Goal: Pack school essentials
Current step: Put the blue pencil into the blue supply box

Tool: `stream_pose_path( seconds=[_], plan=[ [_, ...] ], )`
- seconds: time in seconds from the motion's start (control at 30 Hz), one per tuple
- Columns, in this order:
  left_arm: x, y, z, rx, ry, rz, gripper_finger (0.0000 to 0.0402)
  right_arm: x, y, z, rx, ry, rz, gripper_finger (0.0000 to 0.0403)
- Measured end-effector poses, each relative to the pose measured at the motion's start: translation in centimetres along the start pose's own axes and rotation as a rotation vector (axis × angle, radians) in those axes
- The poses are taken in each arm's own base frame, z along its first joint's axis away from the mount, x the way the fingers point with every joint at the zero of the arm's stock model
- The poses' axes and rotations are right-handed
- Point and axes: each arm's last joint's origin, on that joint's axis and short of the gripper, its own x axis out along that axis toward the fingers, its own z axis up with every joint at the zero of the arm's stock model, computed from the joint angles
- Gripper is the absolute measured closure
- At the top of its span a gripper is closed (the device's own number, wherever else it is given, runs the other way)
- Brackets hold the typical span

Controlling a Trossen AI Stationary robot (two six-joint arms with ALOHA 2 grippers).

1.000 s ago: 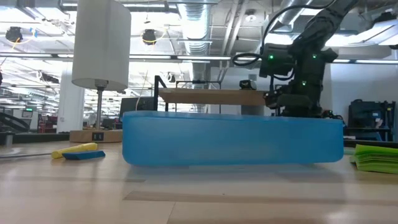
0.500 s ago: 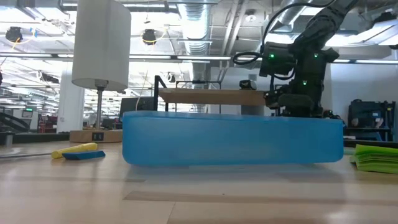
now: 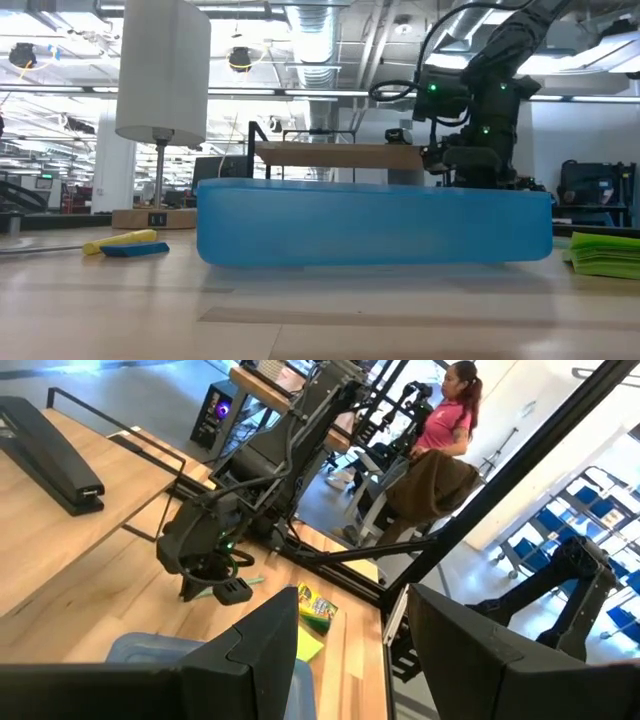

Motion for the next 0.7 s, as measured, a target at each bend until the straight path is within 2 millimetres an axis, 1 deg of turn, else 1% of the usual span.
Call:
stream_pose_path(
  seconds=[0.17, 0.33, 0.47, 0.6, 0.7],
  plan=[
    [0.0, 0.0, 0.0, 0.0, 0.0, 0.0, 0.0226, -0.6, 0.7, 0.8, -0.012, -0.027, 0.025, 0.0398],
    [0.0, 0.0, 0.0, 0.0, 0.0, 0.0, 0.0226, -1.0, 1.5, 1.0, -0.036, -0.035, 0.042, 0.04],
    [0.0, 0.0, 0.0, 0.0, 0.0, 0.0, 0.0226, -1.0, 2.1, 0.7, -0.058, -0.032, 0.047, 0.04],
    [0.0, 0.0, 0.0, 0.0, 0.0, 0.0, 0.0226, -1.0, 2.5, 0.5, -0.076, -0.026, 0.056, 0.0386],
    [0.0, 0.0, 0.0, 0.0, 0.001, 0.0, 0.0226, -1.2, 2.7, 0.4, -0.068, -0.012, 0.098, 0.037]
  ],
)
